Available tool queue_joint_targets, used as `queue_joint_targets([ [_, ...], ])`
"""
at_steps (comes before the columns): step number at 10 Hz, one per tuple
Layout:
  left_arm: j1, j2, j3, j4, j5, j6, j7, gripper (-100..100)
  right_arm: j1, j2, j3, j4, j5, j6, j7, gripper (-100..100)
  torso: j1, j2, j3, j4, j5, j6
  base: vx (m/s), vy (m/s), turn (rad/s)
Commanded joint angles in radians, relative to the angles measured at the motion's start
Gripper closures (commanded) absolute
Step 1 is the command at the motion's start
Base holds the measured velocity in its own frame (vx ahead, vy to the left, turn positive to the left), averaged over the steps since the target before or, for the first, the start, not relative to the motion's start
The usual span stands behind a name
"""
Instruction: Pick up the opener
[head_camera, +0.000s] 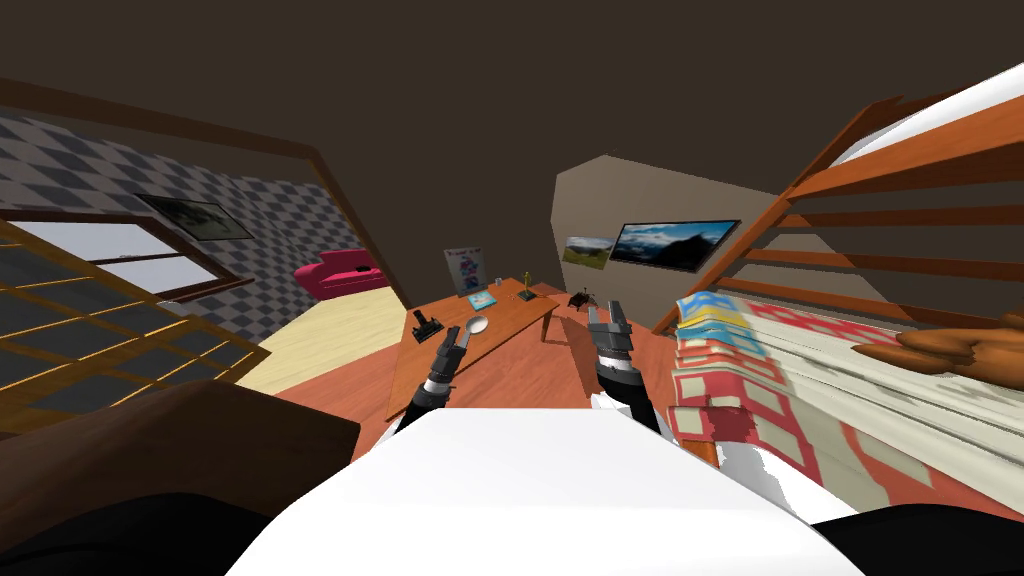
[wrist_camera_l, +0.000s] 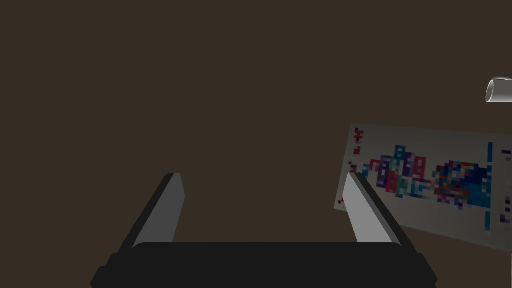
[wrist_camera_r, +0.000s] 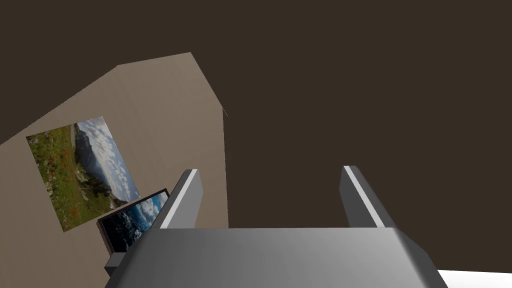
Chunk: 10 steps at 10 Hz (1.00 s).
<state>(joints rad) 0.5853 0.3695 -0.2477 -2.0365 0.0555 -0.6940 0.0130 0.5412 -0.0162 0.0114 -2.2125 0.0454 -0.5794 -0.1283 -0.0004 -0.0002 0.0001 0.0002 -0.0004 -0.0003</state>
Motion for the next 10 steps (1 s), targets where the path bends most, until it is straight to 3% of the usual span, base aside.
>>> queue_joint_targets([
  [1, 0.000, 0.010, -0.001, 0.013, 0.005, -0.005, 0.006, -100, 0.000, 0.000, 0.000, 0.000, 0.000, 0.000, 0.000, 0, 0.000, 0.000, 0.000, 0.000, 0.000, 0.000, -0.005, 0.004, 0.015],
  [5, 0.000, 0.010, -0.001, 0.013, 0.005, -0.005, 0.006, -100, 0.000, 0.000, 0.000, 0.000, 0.000, 0.000, 0.000, 0, 0.001, 0.001, 0.001, 0.000, 0.000, 0.000, -0.018, 0.001, 0.003],
  [6, 0.008, 0.045, -0.032, 0.058, 0.020, -0.008, 0.023, -100, 0.000, 0.000, 0.000, 0.000, 0.000, 0.000, 0.000, 0, 0.001, 0.001, 0.000, 0.000, 0.000, 0.000, 0.028, -0.034, -0.138],
  [10, 0.008, 0.045, -0.032, 0.058, 0.020, -0.008, 0.023, -100, 0.000, 0.000, 0.000, 0.000, 0.000, 0.000, 0.000, 0, 0.001, 0.001, 0.000, 0.000, 0.000, 0.000, -0.009, -0.003, -0.014],
])
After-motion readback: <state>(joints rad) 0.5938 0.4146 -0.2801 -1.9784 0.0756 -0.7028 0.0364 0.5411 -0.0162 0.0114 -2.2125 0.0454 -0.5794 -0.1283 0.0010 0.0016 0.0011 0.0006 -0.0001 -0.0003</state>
